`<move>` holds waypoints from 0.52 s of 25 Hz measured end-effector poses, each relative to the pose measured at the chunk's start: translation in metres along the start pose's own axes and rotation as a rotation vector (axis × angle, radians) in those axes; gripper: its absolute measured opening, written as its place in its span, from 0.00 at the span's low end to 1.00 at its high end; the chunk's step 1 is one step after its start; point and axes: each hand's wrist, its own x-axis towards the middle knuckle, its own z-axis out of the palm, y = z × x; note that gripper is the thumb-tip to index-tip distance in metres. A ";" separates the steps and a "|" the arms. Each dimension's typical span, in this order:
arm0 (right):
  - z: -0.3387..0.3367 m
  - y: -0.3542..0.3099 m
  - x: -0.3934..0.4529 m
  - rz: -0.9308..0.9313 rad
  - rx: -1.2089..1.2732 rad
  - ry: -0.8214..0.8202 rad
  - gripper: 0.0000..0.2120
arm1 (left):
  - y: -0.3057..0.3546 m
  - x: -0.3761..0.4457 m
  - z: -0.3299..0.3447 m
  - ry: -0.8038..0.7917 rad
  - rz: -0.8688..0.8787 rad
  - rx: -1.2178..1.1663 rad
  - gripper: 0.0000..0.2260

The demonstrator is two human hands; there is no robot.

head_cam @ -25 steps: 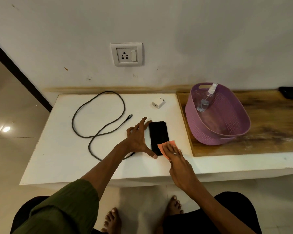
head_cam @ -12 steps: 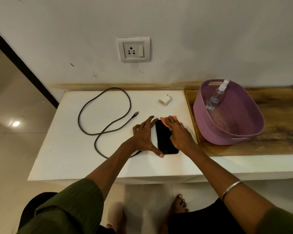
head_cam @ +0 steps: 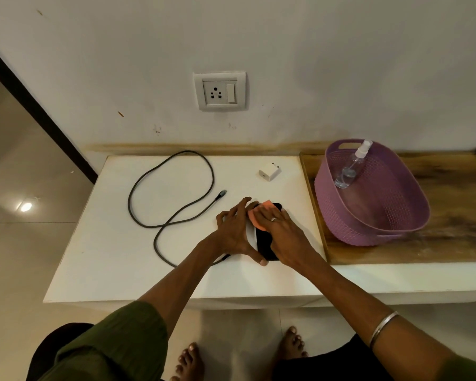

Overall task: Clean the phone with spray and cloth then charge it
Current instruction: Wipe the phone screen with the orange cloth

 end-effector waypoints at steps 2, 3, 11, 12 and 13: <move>-0.007 0.015 0.000 0.069 -0.050 -0.020 0.35 | 0.000 0.000 -0.001 -0.010 0.005 0.022 0.66; -0.012 0.021 -0.001 0.156 -0.030 -0.042 0.35 | 0.001 0.000 -0.001 -0.016 0.004 0.034 0.66; -0.004 -0.010 -0.017 0.004 0.090 0.013 0.36 | 0.004 -0.001 -0.002 -0.021 -0.006 0.001 0.65; -0.005 -0.010 -0.020 -0.067 0.044 0.000 0.38 | 0.004 -0.001 -0.002 -0.025 -0.013 -0.010 0.65; -0.008 -0.009 -0.020 -0.104 -0.025 -0.038 0.37 | 0.003 -0.001 -0.002 -0.027 -0.018 -0.018 0.65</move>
